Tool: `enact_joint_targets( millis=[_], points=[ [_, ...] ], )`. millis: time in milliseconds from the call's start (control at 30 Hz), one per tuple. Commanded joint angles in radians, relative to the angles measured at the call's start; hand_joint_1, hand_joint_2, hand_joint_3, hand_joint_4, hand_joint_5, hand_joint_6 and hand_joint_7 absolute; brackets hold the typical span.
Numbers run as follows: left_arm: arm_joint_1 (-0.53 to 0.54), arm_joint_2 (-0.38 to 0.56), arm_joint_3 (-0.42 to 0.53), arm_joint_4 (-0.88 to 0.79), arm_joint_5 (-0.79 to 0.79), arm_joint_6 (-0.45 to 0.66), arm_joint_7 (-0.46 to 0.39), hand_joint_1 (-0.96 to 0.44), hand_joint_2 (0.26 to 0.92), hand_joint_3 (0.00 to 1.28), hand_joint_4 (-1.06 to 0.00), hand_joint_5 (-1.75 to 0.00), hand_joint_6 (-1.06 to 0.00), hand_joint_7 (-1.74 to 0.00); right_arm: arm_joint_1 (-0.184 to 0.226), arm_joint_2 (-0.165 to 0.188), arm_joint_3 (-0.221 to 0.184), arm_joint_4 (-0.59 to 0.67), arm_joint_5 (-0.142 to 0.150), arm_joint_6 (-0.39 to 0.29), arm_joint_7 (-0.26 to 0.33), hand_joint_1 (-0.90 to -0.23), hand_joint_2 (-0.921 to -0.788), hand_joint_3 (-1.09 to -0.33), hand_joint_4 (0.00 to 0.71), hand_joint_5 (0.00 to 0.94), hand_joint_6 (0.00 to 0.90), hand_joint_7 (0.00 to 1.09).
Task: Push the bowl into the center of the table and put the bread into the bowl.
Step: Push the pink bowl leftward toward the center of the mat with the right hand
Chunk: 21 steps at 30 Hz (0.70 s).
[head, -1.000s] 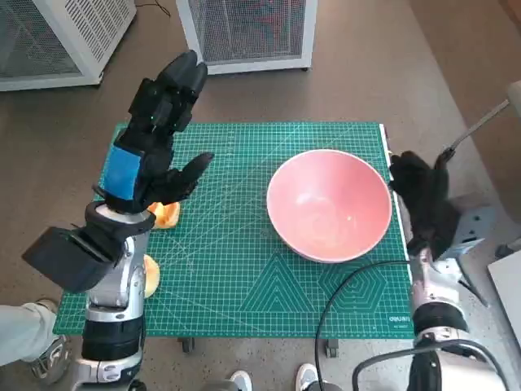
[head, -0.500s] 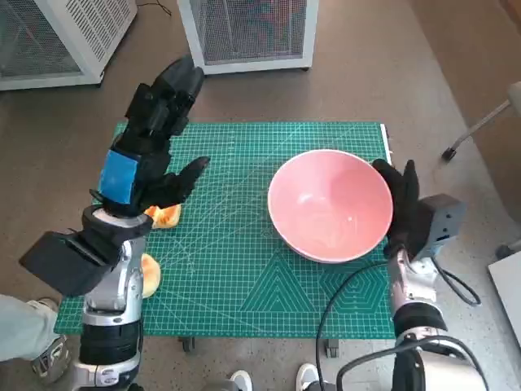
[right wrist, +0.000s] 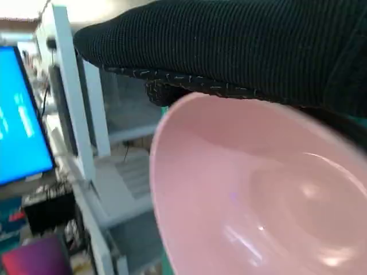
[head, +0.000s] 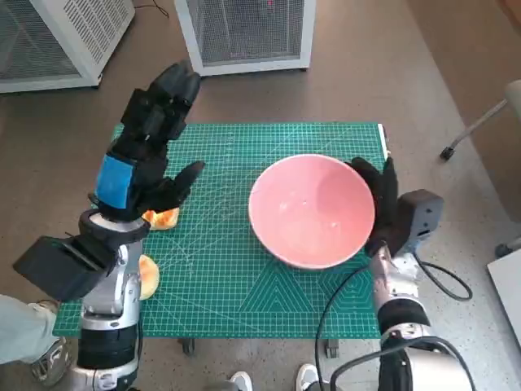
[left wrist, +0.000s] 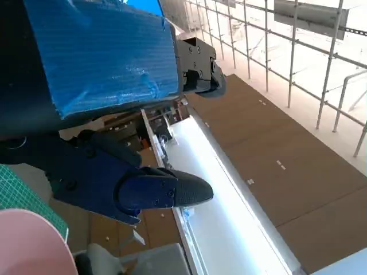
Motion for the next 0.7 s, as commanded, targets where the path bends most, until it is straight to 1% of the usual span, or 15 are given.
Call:
enact_joint_targets(
  millis=[33,267,433,600,700],
  points=[
    [0.015,0.015,0.012,-0.032,0.015,0.010,0.015,-0.61,0.921,0.34,-0.22,0.00,-0.10,-0.42,-0.015,0.025,0.009,0.007,-0.014,0.012,-0.001,-0.577,-0.921,-0.592,0.219,0.005,0.373,0.03],
    [0.028,0.024,0.019,-0.054,0.026,0.026,0.028,-0.61,0.921,0.34,-0.22,0.00,-0.10,-0.42,-0.037,0.054,0.013,0.009,-0.010,0.018,0.000,-0.585,-0.921,-0.589,0.220,0.004,0.380,0.03],
    [0.041,0.028,0.025,-0.074,0.032,0.039,0.034,-0.62,0.921,0.35,-0.22,0.00,-0.10,-0.42,-0.049,0.077,0.002,0.011,0.003,0.031,0.006,-0.590,-0.921,-0.588,0.221,0.003,0.382,0.03],
    [0.052,0.029,0.030,-0.088,0.021,0.046,0.026,-0.64,0.921,0.35,-0.22,0.00,-0.10,-0.42,-0.060,0.096,-0.006,0.011,0.010,0.043,0.009,-0.620,-0.921,-0.561,0.221,0.002,0.383,0.03],
    [0.059,0.033,0.032,-0.099,0.021,0.049,0.026,-0.64,0.921,0.34,-0.22,0.00,-0.10,-0.41,-0.067,0.102,-0.009,0.011,0.009,0.052,0.009,-0.632,-0.921,-0.552,0.220,0.001,0.384,0.03]
  ],
)
